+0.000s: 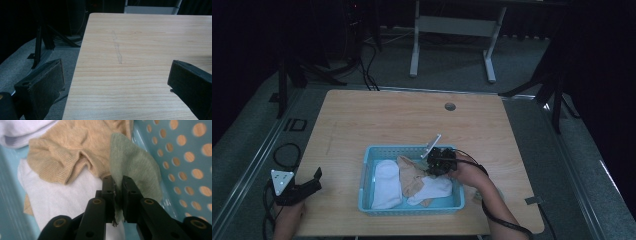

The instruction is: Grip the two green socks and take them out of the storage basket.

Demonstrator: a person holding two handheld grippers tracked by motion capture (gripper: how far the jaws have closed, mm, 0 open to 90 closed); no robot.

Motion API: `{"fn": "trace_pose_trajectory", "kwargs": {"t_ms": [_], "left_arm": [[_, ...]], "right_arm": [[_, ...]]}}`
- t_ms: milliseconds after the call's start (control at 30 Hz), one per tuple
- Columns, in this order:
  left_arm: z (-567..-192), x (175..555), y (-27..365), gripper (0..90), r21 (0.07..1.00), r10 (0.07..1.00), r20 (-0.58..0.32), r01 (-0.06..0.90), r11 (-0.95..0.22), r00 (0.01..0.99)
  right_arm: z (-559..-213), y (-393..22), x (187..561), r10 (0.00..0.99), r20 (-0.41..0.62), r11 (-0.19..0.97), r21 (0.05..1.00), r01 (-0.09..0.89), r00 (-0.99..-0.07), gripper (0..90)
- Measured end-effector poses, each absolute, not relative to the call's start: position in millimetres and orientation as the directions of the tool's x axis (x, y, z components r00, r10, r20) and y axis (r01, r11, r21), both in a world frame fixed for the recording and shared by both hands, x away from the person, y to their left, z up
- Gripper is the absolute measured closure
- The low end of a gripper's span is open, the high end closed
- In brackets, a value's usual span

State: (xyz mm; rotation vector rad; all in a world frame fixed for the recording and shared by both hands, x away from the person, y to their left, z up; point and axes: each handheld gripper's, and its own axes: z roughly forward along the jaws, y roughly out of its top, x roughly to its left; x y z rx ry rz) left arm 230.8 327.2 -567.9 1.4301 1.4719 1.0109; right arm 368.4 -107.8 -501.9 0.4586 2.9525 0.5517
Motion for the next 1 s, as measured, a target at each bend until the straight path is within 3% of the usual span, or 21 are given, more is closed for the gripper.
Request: {"fn": "trace_pose_trajectory", "kwargs": {"t_ms": [1000], "left_arm": [[-568,231,327,0.4,0.942,1.0,-0.023,0.335,0.026,-0.013]], "right_arm": [[-418,-139,339,0.254,-0.077,0.809,0.563,0.169,-0.964,84.4]]}}
